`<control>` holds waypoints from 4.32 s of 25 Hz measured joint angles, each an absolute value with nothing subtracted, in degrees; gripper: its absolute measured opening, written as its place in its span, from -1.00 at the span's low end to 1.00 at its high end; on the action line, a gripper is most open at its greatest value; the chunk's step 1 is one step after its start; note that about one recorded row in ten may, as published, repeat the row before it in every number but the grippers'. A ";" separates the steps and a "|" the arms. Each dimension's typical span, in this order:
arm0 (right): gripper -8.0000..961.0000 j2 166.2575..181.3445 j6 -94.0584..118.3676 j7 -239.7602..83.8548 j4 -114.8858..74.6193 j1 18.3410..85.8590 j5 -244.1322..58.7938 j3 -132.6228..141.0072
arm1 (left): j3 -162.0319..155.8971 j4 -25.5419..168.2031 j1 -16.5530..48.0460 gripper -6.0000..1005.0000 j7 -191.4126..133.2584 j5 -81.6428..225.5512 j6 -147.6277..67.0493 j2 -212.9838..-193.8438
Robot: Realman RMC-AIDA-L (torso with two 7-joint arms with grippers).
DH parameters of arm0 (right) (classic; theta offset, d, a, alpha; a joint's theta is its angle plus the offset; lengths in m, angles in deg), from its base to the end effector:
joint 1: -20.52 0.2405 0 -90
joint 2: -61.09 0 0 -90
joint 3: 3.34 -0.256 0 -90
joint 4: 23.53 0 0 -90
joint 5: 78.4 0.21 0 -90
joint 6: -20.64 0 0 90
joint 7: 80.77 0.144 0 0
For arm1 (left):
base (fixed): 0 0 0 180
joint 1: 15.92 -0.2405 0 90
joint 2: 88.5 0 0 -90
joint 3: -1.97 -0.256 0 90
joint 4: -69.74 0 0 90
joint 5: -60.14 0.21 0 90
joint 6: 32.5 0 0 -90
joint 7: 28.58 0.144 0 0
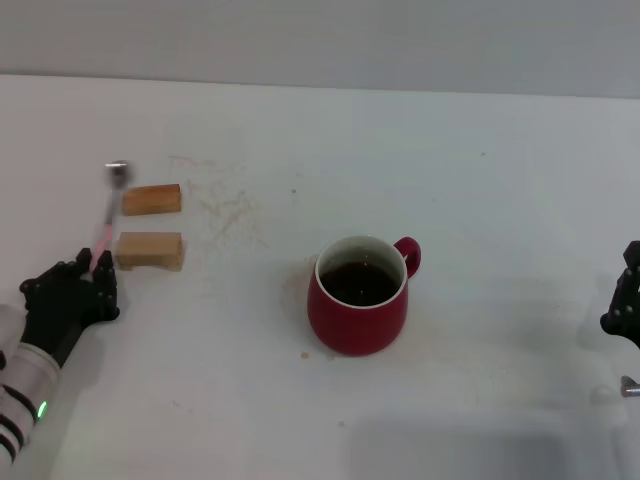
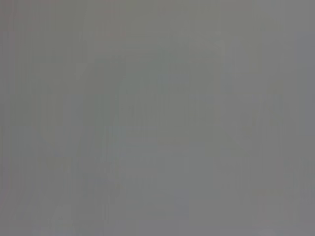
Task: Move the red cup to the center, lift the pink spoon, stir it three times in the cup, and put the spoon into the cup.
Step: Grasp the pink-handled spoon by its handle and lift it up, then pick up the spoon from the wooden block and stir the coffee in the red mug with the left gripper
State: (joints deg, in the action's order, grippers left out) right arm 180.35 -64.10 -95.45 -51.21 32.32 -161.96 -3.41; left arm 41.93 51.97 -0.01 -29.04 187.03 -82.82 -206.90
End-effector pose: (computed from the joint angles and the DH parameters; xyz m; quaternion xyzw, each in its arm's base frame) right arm 0.3219 0.2129 -0.0628 -0.6715 0.2377 0.2743 0.6460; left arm -0.3681 0.2794 -0.0631 -0.7411 -0.3193 -0.1682 0.5661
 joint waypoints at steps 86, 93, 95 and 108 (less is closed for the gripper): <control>-0.98 180.57 -62.56 -95.16 -45.80 31.95 -139.72 -7.98 | 42.02 51.88 6.23 -0.73 -47.60 206.67 -124.23 -201.17; -0.98 180.58 -59.95 -95.13 -44.89 31.74 -138.70 -12.53 | 42.05 51.87 6.59 -0.73 -49.98 209.20 -126.13 -201.17; -0.98 180.56 -59.24 -95.13 -44.83 31.53 -138.68 -14.60 | 41.98 51.89 6.77 -0.73 -51.00 210.12 -126.93 -201.20; -0.98 180.62 -62.84 -95.09 -45.01 30.19 -139.01 -17.60 | 41.79 51.88 7.62 -0.73 -52.89 214.70 -127.43 -202.02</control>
